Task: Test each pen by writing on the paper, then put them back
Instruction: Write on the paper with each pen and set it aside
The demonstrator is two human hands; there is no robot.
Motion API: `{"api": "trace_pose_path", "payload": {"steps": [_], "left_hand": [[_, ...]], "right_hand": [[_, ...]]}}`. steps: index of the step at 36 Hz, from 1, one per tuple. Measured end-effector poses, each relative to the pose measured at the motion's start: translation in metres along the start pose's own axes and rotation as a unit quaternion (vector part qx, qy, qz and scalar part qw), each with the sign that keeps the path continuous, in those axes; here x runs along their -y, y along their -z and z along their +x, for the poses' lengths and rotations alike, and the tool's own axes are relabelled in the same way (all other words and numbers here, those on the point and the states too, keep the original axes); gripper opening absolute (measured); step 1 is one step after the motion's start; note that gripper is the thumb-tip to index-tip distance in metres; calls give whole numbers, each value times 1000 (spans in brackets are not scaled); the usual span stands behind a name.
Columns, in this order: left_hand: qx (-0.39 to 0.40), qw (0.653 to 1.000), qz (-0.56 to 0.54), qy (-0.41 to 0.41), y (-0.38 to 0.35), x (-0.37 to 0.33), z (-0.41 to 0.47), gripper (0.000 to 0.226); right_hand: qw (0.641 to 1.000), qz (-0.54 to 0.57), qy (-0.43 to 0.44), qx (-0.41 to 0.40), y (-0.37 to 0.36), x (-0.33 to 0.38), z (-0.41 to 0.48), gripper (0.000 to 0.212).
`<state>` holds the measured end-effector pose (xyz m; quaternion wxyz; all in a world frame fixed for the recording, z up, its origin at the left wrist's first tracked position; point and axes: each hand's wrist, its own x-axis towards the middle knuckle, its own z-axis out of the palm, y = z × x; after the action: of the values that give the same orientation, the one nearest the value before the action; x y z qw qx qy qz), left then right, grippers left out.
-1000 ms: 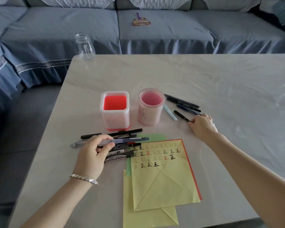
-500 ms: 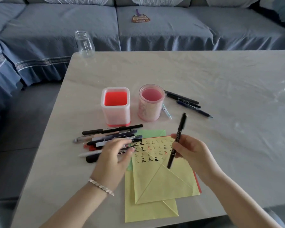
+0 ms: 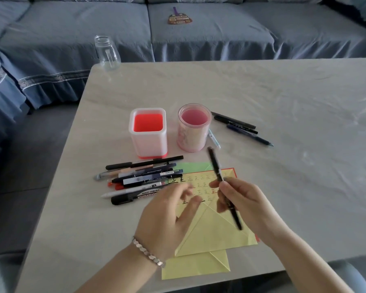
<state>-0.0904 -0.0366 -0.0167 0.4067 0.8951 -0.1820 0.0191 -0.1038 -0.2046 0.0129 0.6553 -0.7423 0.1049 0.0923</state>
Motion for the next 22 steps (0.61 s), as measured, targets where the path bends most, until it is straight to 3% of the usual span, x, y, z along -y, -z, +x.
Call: {"api": "trace_pose_path", "payload": {"steps": [3,6,8,13,16,19,22], "left_hand": [[-48,990,62,-117,3,12,8,38],[-20,972,121,-202,4,19,14,36],[-15,963,144,-226,1,21,14,28],[4,982,90,-163,-3,16,9,18],[46,990,54,-122,-2,9,4,16],[86,993,2,-76,-6,2,0,24],[98,992,-66,-44,-7,-7,-2,22]], "right_hand": [[976,-197,-7,89,10,4,-4,37],[961,-246,-8,125,15,7,-7,22],[969,-208,-16,134,20,10,-6,19],[968,56,-12,246,43,13,-8,56],[976,126,15,179,34,9,-7,56],[998,34,25,44,11,7,-5,24],[998,-9,24,-53,-4,2,-2,27]]}}
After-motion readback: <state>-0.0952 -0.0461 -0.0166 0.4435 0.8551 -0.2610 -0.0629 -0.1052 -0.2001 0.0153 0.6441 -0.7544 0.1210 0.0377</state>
